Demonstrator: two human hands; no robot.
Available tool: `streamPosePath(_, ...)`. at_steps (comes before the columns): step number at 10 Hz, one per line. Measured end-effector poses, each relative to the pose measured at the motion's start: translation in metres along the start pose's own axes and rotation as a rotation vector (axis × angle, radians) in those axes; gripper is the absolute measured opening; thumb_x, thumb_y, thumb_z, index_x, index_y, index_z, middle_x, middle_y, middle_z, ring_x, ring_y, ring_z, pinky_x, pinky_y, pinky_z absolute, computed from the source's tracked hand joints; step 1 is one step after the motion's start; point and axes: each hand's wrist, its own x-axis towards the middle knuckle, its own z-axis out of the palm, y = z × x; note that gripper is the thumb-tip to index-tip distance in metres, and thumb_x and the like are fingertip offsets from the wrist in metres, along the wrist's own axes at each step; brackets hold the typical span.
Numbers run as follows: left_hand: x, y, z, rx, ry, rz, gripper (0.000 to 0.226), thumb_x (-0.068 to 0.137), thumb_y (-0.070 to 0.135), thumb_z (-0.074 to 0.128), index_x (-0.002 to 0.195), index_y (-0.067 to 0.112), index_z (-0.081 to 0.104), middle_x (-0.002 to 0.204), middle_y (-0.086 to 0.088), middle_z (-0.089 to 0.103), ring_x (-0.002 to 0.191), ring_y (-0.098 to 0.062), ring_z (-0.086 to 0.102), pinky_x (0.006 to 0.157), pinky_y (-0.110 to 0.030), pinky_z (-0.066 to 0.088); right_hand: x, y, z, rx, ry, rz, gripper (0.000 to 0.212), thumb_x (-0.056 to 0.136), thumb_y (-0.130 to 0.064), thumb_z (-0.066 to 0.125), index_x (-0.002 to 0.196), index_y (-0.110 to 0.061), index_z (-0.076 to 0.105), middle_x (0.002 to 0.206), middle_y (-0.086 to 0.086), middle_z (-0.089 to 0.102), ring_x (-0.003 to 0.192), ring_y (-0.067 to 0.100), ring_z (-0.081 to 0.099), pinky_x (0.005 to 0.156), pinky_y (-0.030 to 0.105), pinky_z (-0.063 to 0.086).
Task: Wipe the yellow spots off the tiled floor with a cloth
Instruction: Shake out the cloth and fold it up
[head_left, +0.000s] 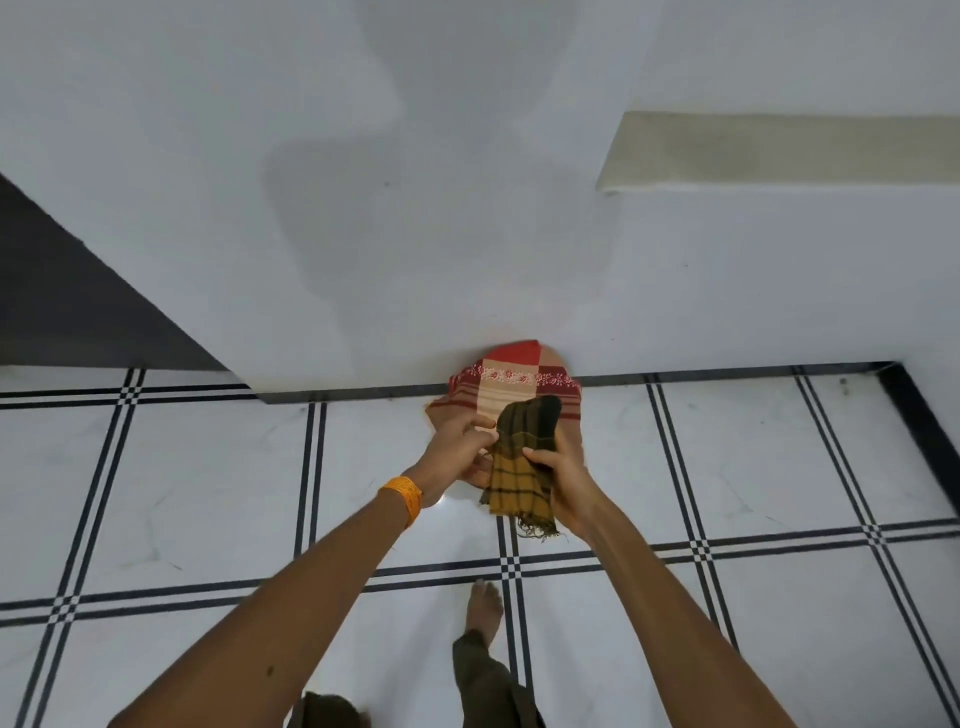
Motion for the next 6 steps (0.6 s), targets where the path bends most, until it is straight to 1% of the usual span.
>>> streamPosePath(1, 0.067, -0.013, 0.008, 0.101, 0.034, -0.012, 0.023, 0.101, 0.019, 0.051, 0.123, 0.015, 0.056, 0.108, -0.014, 0.069, 0.088, -0.023, 0.071, 0.075, -0.031, 0.061, 0.063, 0.005, -0.027, 0.023, 0.036, 0.073, 0.056, 0.095, -0.004, 0.061, 0.146, -0.021, 0.046, 0.127, 0.022, 0.068, 0.111, 0.041, 0.069, 0.085, 0.051, 0.060)
streamPosePath(2, 0.137, -0.042, 0.009, 0.349, 0.100, 0.035, 0.025, 0.097, 0.020, 0.054, 0.122, 0.014, 0.058, 0.113, -0.010, 0.068, 0.099, -0.025, 0.067, 0.085, -0.034, 0.055, 0.126, 0.020, -0.050, 0.057, 0.107, 0.106, 0.045, 0.094, 0.000, 0.062, 0.135, -0.017, 0.056, 0.119, 0.021, 0.072, 0.104, 0.039, 0.072, 0.078, 0.045, 0.062)
streamPosePath(3, 0.211, -0.084, 0.010, 0.574, 0.118, 0.127, 0.025, 0.097, 0.023, 0.056, 0.120, 0.016, 0.059, 0.113, -0.005, 0.068, 0.101, -0.026, 0.065, 0.084, -0.036, 0.053, 0.193, 0.043, -0.070, 0.068, 0.157, 0.141, 0.035, 0.095, 0.001, 0.060, 0.127, -0.014, 0.060, 0.115, 0.021, 0.073, 0.101, 0.036, 0.074, 0.075, 0.042, 0.062)
streamPosePath(4, 0.266, -0.114, 0.003, 0.697, 0.162, 0.215, 0.025, 0.097, 0.023, 0.053, 0.121, 0.018, 0.058, 0.113, -0.003, 0.069, 0.100, -0.026, 0.065, 0.085, -0.042, 0.056, 0.250, 0.064, -0.086, 0.080, 0.197, 0.151, 0.036, 0.095, 0.000, 0.058, 0.126, -0.019, 0.061, 0.116, 0.017, 0.072, 0.101, 0.034, 0.072, 0.071, 0.039, 0.062)
streamPosePath(5, 0.303, -0.139, -0.008, 0.776, 0.261, 0.319, 0.026, 0.097, 0.025, 0.051, 0.120, 0.019, 0.060, 0.111, -0.004, 0.070, 0.100, -0.027, 0.065, 0.085, -0.043, 0.056, 0.299, 0.074, -0.097, 0.100, 0.172, 0.098, 0.037, 0.097, -0.002, 0.057, 0.125, -0.026, 0.061, 0.117, 0.013, 0.073, 0.106, 0.032, 0.071, 0.076, 0.039, 0.062)
streamPosePath(6, 0.316, -0.140, -0.027, 0.869, 0.404, 0.379, 0.032, 0.099, 0.024, 0.053, 0.127, 0.009, 0.059, 0.119, -0.015, 0.068, 0.108, -0.036, 0.063, 0.093, -0.047, 0.054, 0.328, 0.084, -0.111, 0.132, 0.192, 0.039, 0.032, 0.102, -0.012, 0.053, 0.130, -0.027, 0.059, 0.120, 0.009, 0.073, 0.111, 0.029, 0.071, 0.090, 0.044, 0.060)
